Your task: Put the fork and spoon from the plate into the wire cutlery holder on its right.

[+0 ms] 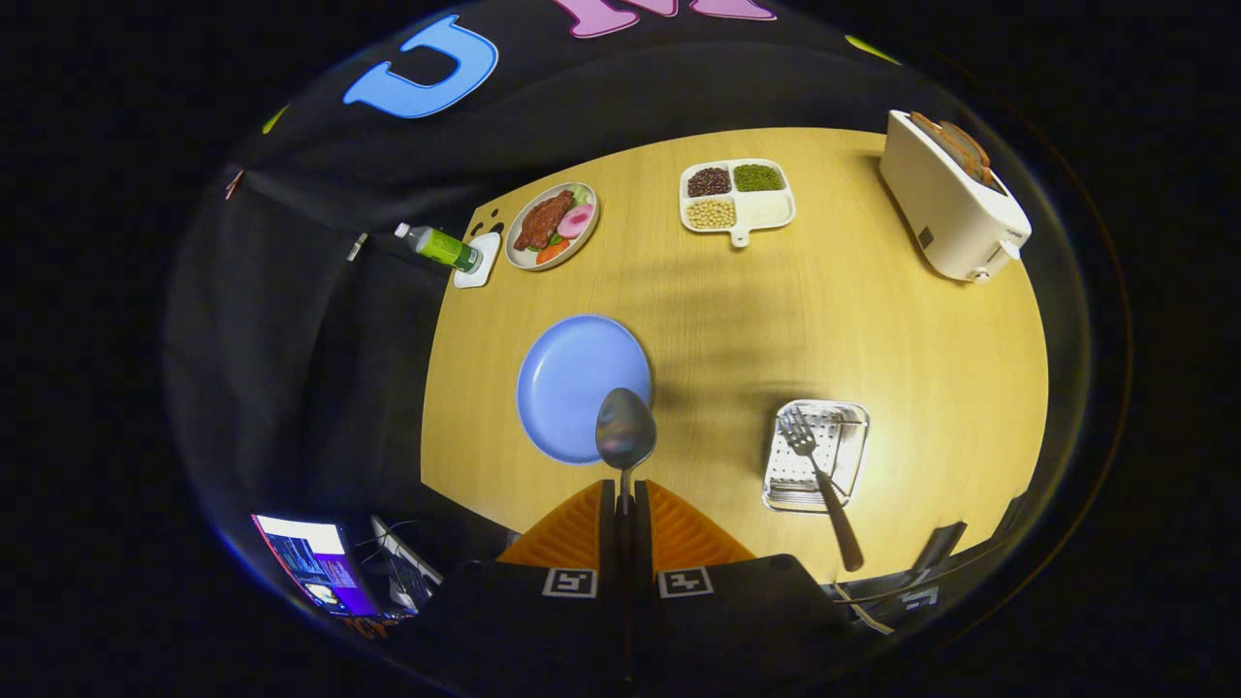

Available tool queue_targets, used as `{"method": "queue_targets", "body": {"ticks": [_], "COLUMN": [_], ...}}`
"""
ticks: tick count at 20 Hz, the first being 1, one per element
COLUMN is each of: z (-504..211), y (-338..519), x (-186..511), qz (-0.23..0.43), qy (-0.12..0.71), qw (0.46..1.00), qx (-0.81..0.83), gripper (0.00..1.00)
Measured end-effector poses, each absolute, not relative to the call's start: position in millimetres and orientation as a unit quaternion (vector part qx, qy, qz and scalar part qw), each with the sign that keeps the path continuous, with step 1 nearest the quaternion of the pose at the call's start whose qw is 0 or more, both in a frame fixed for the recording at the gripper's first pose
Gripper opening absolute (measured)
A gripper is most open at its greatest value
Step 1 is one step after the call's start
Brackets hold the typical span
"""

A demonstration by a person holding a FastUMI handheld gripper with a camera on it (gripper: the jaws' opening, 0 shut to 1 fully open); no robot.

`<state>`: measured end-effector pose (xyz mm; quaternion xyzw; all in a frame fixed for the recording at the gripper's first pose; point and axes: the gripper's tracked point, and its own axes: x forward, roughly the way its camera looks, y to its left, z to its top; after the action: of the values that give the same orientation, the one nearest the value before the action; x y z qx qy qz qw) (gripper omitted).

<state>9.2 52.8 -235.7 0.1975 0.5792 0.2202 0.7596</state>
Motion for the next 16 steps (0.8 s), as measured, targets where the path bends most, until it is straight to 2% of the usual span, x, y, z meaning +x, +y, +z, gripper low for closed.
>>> {"method": "queue_targets", "body": {"ticks": [7, 16], "z": [-267, -333], "y": [-19, -21], "x": [-7, 5], "qz": [0.177, 0.14], "qy": [0.634, 0.702], "qw": [0.736, 0.69], "qx": [0.157, 0.108], "gripper": [0.08, 0.08]}}
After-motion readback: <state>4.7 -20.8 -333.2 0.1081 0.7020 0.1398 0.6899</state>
